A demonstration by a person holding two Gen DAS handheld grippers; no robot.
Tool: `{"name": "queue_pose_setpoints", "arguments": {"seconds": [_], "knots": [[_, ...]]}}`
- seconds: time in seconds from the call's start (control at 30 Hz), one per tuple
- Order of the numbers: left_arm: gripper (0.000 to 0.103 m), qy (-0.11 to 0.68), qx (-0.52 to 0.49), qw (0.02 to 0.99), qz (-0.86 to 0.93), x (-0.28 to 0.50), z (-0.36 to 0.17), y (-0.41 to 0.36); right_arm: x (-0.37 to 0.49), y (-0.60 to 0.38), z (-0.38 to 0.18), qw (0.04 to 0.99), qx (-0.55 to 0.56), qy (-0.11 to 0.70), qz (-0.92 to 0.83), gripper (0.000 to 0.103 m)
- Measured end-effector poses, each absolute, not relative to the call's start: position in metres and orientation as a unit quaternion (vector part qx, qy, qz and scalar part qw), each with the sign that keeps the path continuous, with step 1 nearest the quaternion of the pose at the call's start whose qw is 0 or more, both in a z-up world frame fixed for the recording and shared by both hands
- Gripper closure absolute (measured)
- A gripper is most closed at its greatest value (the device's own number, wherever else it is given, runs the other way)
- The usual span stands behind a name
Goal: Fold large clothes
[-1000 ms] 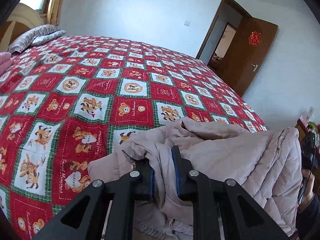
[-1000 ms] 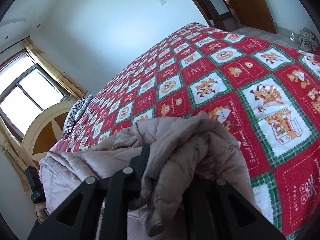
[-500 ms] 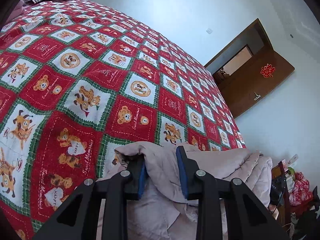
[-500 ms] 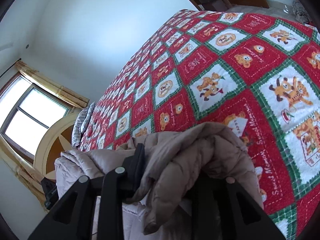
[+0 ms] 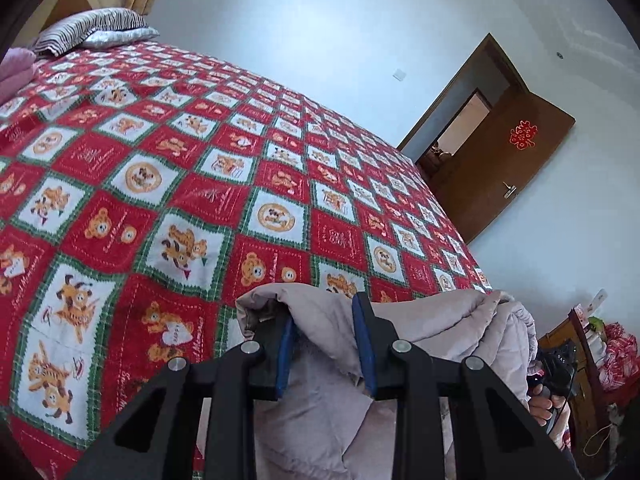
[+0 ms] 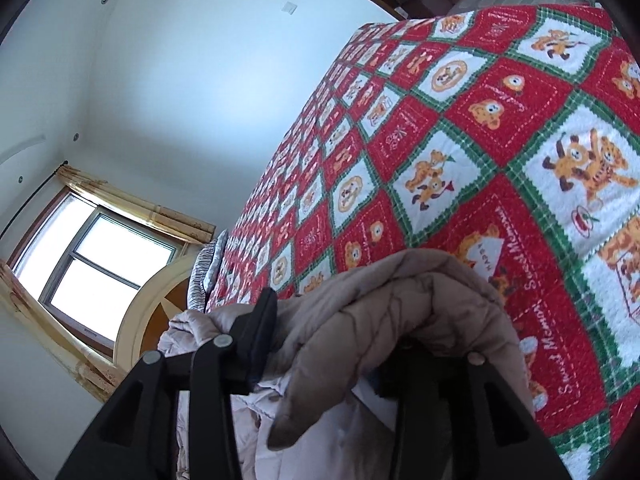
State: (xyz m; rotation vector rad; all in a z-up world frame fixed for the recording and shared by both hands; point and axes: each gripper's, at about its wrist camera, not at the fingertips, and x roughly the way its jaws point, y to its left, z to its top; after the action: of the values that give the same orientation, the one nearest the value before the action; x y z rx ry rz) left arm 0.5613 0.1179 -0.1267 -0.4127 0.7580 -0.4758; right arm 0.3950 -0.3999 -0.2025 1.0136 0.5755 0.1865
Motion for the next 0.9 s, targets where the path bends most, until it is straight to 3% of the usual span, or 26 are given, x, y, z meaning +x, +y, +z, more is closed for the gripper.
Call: {"name": "queue_pose_setpoints", "arguments": {"seconds": [0.17, 0.33, 0.4, 0.43, 0.5, 0.63, 0.8, 0.9], "knots": [[0.073, 0.361, -0.16, 0.895, -0.207, 0.564, -0.121, 0.105, 0.402, -0.413, -0.206, 0.798, 0.538, 0.254, 0.089, 0.05], [0.07, 0.371, -0.303, 0.851, -0.214, 0.576, -0.149, 0.162, 0.405, -0.41, -0.203, 0.817, 0.498, 0.282, 0.066, 0.05], [0.024, 0.347, -0.317, 0.873, -0.129, 0.57, -0.149, 0.194, 0.405, -0.408, -0.202, 0.831, 0.474, 0.286, 0.054, 0.05], [0.017, 0.325, -0.331, 0.879, -0.105, 0.564, -0.149, 0.209, 0.404, -0.406, -0.2, 0.838, 0.462, 0.286, 0.046, 0.05], [0.016, 0.302, -0.345, 0.884, -0.09, 0.555, -0.147, 0.222, 0.403, -0.396, -0.192, 0.862, 0.415, 0.29, 0.019, 0.05], [0.016, 0.298, -0.27, 0.912, -0.088, 0.541, -0.124, 0.183, 0.414, -0.365, -0.177, 0.893, 0.324, 0.313, -0.017, 0.043], [0.01, 0.277, -0.121, 0.943, -0.141, 0.522, -0.096, 0.091, 0.422, -0.368, -0.184, 0.884, 0.338, 0.321, -0.02, 0.042], [0.009, 0.28, -0.016, 0.949, -0.142, 0.519, -0.107, 0.043, 0.418, -0.371, -0.183, 0.884, 0.337, 0.325, -0.013, 0.042]]}}
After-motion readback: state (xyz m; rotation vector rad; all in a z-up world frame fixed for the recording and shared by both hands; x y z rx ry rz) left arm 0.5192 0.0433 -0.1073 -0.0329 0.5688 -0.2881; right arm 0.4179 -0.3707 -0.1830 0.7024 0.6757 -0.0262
